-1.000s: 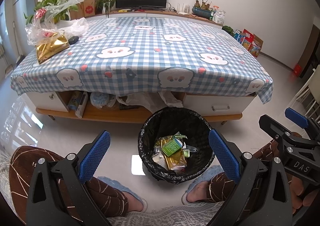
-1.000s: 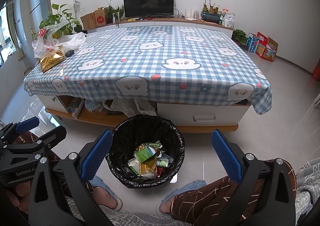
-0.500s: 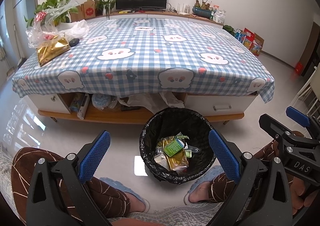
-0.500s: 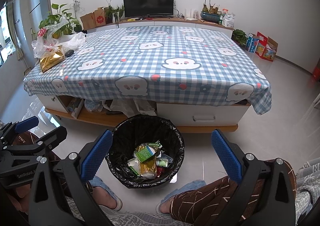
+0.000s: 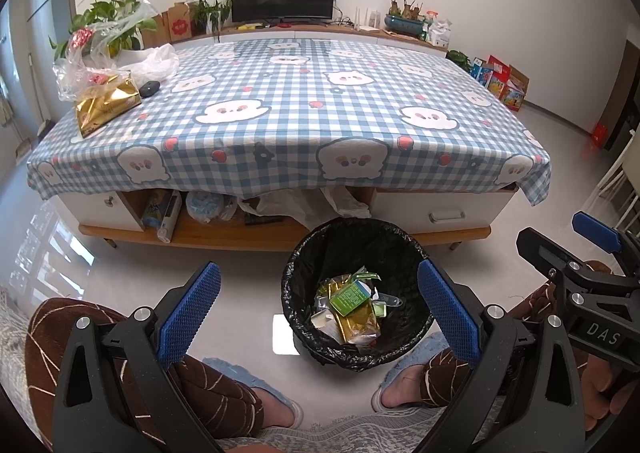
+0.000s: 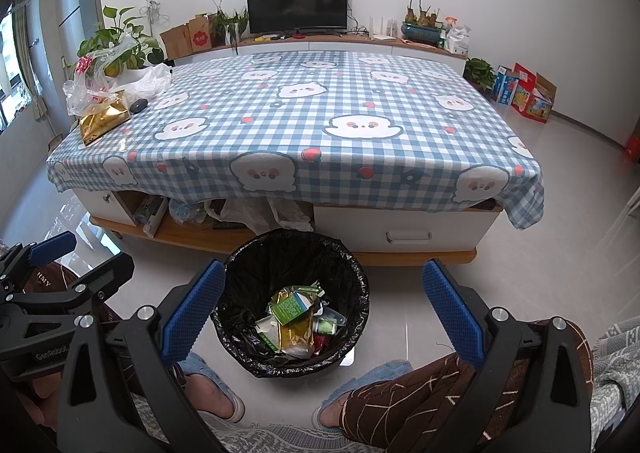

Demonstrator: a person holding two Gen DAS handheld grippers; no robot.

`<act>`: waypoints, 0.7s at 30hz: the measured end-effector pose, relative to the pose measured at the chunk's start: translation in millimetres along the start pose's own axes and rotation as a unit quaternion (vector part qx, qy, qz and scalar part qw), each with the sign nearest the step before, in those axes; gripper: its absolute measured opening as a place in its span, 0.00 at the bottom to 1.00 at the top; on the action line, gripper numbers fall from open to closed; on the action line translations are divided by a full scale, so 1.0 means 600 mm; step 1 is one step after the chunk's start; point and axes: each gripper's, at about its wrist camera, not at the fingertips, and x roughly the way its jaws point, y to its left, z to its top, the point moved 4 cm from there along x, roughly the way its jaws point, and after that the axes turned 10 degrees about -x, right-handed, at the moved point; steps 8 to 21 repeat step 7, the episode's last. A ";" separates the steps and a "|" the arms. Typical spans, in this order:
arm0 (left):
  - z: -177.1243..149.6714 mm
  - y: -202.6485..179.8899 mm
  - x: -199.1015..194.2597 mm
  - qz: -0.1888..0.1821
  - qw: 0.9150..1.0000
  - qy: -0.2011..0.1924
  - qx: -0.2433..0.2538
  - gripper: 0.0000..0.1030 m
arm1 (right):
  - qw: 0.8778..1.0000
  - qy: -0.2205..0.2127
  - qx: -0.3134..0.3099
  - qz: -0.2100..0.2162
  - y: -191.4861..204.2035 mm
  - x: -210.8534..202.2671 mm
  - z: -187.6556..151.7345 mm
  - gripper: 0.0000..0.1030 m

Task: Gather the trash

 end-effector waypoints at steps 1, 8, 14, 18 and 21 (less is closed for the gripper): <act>0.000 0.000 0.000 -0.001 1.000 0.001 -0.001 0.94 | 1.000 0.000 0.000 0.000 0.000 0.000 0.000 0.92; -0.001 0.000 0.000 -0.005 1.000 0.003 -0.003 0.94 | 1.000 0.001 0.000 -0.001 -0.002 0.002 -0.001 0.92; -0.001 0.000 0.000 -0.005 1.000 0.003 -0.003 0.94 | 1.000 0.001 0.000 -0.001 -0.002 0.002 -0.001 0.92; -0.001 0.000 0.000 -0.005 1.000 0.003 -0.003 0.94 | 1.000 0.001 0.000 -0.001 -0.002 0.002 -0.001 0.92; -0.001 0.000 0.000 -0.005 1.000 0.003 -0.003 0.94 | 1.000 0.001 0.000 -0.001 -0.002 0.002 -0.001 0.92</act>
